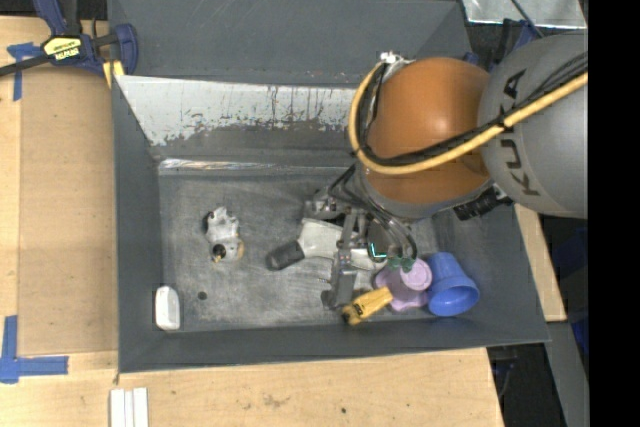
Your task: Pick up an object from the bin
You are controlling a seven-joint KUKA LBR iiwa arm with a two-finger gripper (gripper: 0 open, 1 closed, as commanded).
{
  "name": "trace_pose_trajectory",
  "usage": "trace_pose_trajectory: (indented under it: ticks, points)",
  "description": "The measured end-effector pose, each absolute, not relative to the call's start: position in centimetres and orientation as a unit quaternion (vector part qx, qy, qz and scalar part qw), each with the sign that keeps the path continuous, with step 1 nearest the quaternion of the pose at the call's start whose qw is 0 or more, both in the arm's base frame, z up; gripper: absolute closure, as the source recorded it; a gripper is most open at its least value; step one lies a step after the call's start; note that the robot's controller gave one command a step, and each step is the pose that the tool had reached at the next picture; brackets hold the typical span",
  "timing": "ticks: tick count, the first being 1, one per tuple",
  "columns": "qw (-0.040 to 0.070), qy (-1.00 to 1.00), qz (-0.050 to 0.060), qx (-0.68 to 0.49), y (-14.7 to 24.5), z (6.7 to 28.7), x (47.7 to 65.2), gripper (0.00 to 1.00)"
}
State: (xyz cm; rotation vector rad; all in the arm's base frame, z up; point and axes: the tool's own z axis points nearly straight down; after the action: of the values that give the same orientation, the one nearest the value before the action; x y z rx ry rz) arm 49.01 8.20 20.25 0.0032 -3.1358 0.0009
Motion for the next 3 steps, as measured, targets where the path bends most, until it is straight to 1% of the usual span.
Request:
trace_pose_trajectory:
  ticks: [1, 2, 3]
  points:
    - [-0.001, -1.0, 0.0, 0.0, 8.2, 20.6, 49.2, 0.0]
    - [-0.004, -1.0, 0.0, 0.021, 8.4, 13.6, 52.5, 0.0]
    - [0.002, -0.998, 0.0, 0.064, 8.1, 12.0, 53.9, 0.0]
